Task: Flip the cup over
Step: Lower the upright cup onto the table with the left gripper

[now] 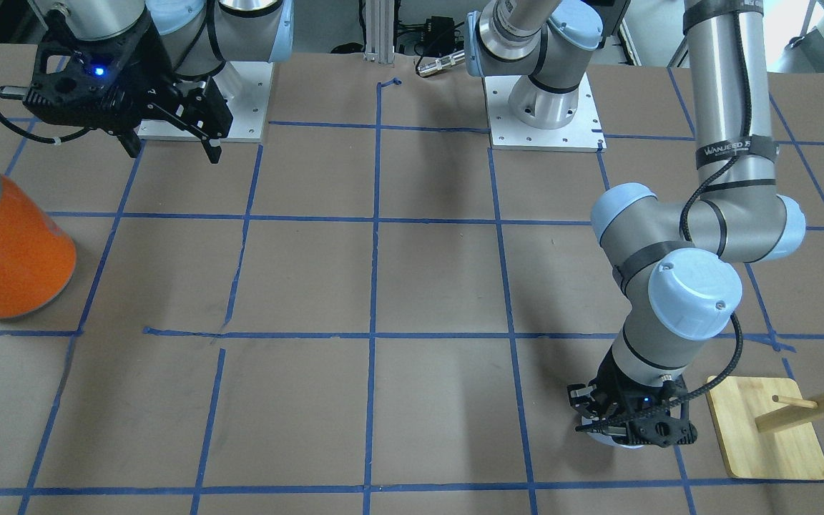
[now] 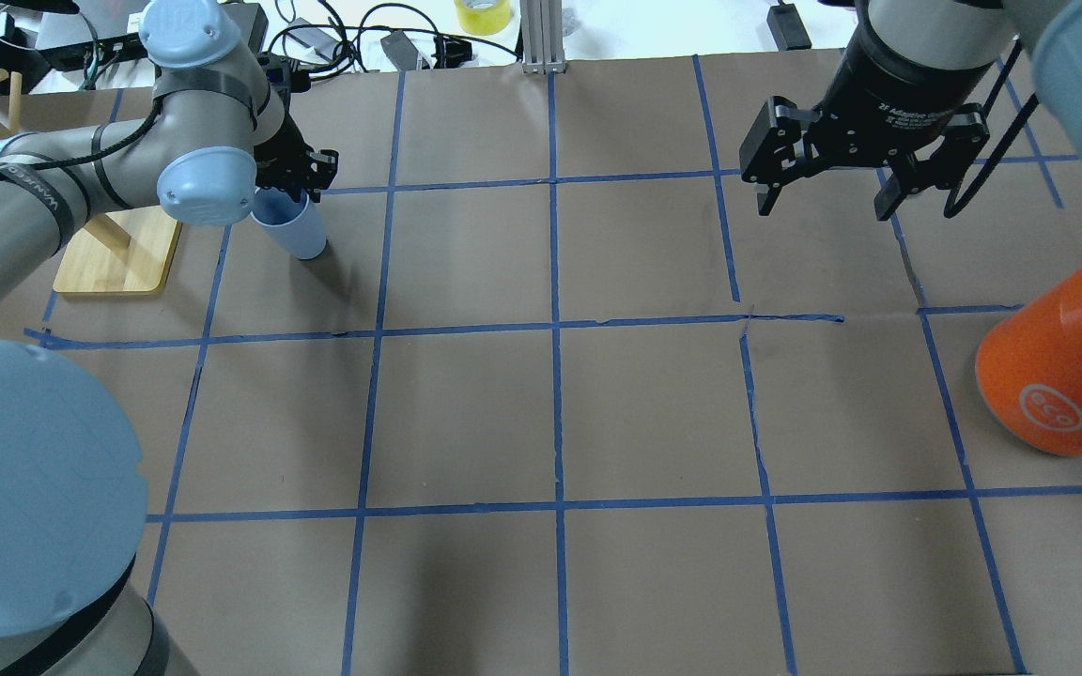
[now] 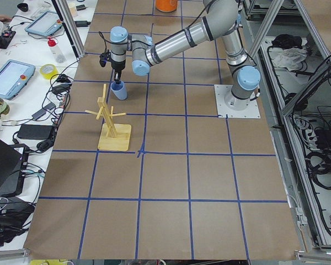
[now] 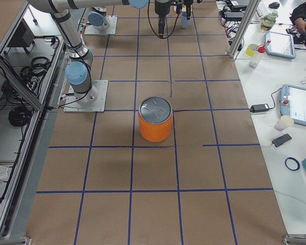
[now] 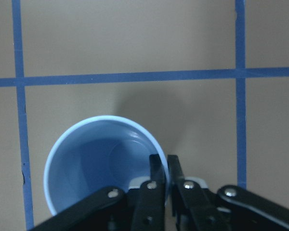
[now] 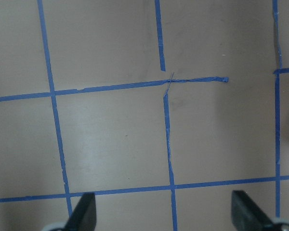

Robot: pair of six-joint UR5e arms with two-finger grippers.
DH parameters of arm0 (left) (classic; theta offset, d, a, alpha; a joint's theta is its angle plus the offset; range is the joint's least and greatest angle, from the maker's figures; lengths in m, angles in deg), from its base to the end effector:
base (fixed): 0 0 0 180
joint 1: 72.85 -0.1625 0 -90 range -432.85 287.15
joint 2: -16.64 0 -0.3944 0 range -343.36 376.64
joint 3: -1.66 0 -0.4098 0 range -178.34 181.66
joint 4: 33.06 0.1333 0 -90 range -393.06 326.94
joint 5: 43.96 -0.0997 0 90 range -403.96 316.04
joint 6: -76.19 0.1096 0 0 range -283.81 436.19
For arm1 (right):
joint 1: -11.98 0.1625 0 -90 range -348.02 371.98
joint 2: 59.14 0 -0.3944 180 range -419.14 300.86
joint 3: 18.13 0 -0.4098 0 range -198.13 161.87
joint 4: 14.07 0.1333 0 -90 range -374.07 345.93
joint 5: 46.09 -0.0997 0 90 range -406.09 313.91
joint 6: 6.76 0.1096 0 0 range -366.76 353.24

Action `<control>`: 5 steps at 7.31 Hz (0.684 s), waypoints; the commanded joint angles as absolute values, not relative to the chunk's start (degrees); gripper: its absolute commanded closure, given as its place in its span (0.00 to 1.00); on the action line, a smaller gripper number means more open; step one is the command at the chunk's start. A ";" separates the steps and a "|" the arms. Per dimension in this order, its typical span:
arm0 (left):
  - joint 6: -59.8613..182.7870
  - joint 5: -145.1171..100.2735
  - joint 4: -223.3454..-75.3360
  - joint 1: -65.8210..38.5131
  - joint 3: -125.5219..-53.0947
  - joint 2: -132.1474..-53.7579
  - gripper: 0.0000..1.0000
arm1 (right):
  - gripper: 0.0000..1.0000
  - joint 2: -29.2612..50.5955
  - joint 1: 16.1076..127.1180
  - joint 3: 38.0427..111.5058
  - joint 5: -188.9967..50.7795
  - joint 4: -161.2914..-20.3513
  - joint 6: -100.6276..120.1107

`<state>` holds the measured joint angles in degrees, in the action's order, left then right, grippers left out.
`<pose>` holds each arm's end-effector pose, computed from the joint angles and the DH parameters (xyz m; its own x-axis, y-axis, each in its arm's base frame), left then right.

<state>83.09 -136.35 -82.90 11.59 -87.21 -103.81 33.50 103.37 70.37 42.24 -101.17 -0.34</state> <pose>-0.0627 -0.6850 0.2130 -0.9979 0.0136 -0.0633 0.0249 0.9830 -0.1818 0.1484 -0.4892 0.4787 -0.9957 0.0870 -0.0314 0.0876 0.9960 -0.0182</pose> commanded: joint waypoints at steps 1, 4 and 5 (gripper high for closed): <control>83.14 -136.59 -82.98 11.61 -88.07 -103.25 0.11 | 0.00 33.50 103.39 70.37 42.24 -101.17 -0.34; 82.61 -136.85 -90.65 12.31 -87.38 -99.22 0.00 | 0.00 33.50 103.39 70.63 42.33 -101.09 -0.34; 82.09 -136.86 -97.16 12.66 -86.94 -95.63 0.00 | 0.00 33.58 103.39 70.64 42.24 -101.17 -0.34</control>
<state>82.60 -136.77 -89.94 12.18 -87.44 -99.31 33.53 103.39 70.57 42.29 -101.11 -0.34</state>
